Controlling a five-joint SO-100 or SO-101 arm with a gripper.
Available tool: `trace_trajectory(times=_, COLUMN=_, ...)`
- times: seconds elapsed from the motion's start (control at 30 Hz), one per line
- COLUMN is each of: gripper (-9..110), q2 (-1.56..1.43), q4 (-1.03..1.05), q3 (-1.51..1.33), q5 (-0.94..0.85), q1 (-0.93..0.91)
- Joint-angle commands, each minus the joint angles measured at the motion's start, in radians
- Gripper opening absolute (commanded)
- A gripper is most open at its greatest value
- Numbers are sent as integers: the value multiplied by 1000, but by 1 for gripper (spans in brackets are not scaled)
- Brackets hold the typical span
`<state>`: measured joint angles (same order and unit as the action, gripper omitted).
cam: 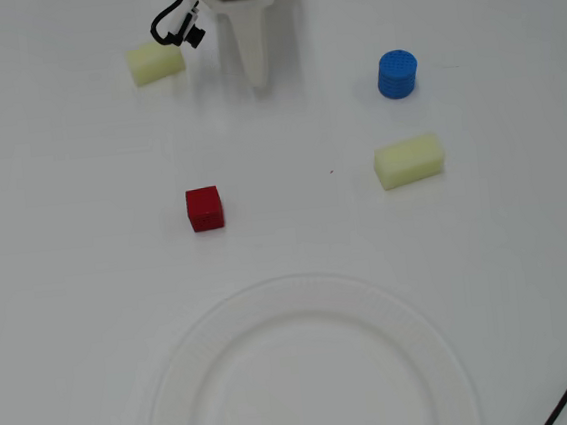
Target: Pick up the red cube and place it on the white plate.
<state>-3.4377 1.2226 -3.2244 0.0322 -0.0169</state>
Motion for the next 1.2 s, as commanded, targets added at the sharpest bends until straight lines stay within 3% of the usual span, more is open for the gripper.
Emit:
trace_trajectory(times=0.0, gripper=0, q2=-6, q4=-3, q3=-8, q5=-8, q1=-5)
trace_trajectory(times=0.73, gripper=0, q2=21, q4=-12, q3=106, q5=52, q1=-21)
trace_trajectory(times=0.83, gripper=0, q2=202, q4=-83, q3=218, q5=41, q1=-46)
trace_trajectory(times=0.97, gripper=0, q2=704, q4=-86, q3=581, q5=55, q1=-126)
trace_trajectory(times=1.1, gripper=0, q2=1080, q4=-9, q3=965, q5=-233, q1=-213)
trace_trajectory(times=1.17, gripper=0, q2=1172, q4=-2, q3=1077, q5=-184, q1=-252)
